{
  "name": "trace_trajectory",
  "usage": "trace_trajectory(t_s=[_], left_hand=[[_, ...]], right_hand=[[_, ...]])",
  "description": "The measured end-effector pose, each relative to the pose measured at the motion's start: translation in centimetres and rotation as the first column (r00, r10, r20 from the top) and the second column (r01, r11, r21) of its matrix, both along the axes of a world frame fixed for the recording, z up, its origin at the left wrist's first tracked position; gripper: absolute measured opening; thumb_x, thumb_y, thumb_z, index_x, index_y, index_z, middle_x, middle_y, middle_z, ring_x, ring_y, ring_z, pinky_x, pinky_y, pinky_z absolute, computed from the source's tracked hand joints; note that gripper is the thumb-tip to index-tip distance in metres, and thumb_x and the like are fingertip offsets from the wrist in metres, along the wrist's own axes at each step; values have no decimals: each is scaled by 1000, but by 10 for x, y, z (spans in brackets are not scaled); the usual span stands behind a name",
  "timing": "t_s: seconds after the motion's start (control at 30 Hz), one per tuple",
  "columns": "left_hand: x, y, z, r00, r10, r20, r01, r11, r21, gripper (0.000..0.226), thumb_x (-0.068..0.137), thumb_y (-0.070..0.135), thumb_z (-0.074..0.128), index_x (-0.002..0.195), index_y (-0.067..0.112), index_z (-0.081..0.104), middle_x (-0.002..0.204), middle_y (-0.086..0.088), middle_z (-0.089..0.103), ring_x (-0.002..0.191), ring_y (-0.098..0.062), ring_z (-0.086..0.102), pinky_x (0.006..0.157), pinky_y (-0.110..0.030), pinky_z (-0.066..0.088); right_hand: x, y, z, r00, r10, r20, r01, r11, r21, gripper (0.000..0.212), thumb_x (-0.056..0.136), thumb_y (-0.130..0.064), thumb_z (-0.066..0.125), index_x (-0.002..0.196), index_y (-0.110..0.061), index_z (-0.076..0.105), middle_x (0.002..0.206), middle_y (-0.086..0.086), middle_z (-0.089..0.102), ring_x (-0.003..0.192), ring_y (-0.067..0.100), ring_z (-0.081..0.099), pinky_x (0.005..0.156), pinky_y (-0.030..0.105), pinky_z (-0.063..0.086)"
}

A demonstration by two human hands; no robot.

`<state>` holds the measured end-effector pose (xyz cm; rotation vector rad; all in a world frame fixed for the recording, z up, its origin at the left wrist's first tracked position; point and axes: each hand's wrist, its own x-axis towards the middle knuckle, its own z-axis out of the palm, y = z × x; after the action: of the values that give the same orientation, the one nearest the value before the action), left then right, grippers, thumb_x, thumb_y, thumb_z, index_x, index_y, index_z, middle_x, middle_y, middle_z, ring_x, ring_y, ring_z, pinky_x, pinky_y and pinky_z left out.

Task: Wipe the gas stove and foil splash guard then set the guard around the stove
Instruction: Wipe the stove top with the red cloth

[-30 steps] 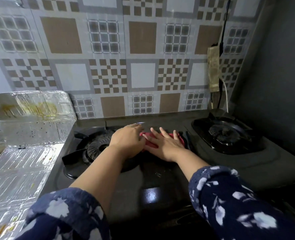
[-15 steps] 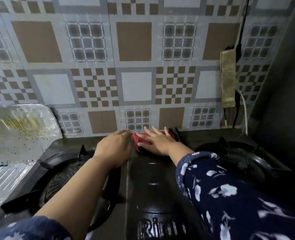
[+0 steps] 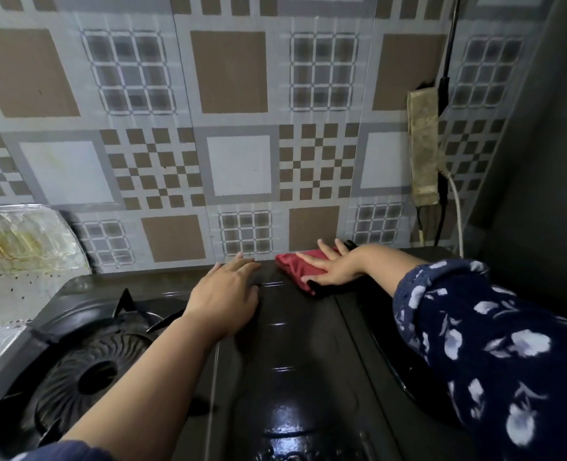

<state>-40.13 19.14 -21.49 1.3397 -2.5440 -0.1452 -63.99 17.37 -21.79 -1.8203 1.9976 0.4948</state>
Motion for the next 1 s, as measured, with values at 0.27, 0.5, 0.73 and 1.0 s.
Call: trace_trajectory(t_s=[0.27, 0.5, 0.73, 1.0], left_hand=[[-32, -5, -4, 998, -43, 40, 43, 999, -1, 56, 97, 35, 40, 148, 28, 19, 159, 6, 14, 147, -11, 5, 118, -33, 0], [-69, -11, -10, 992, -120, 44, 122, 991, -53, 57, 95, 37, 41, 148, 32, 19, 158, 8, 15, 146, -7, 1, 117, -35, -4], [-85, -11, -17, 986, -153, 62, 156, 987, -47, 56, 96, 36, 40, 148, 29, 21, 158, 8, 16, 146, -6, 1, 113, -31, -8], [-79, -11, -12, 981, -173, 87, 169, 984, 46, 49, 96, 31, 41, 144, 26, 32, 156, 7, 24, 147, -10, 9, 119, -36, 6]], right_hand=[[-56, 3, 14, 997, -57, -59, 63, 991, 114, 76, 89, -68, 28, 140, -49, -25, 154, 8, -33, 144, 41, -14, 115, 55, 4], [-117, 10, 20, 995, -95, -35, 99, 983, 155, 78, 88, -67, 34, 142, -48, -20, 157, 7, -25, 147, 35, -11, 117, 50, 3], [-161, 36, 12, 984, -173, 36, 171, 984, 56, 71, 91, -63, 32, 144, -49, -13, 159, 5, -21, 144, 29, -23, 115, 50, -8], [-148, 38, 14, 924, -383, 12, 379, 918, 119, 77, 90, -69, 23, 146, -39, -20, 155, 5, -30, 147, 35, -10, 118, 53, 8]])
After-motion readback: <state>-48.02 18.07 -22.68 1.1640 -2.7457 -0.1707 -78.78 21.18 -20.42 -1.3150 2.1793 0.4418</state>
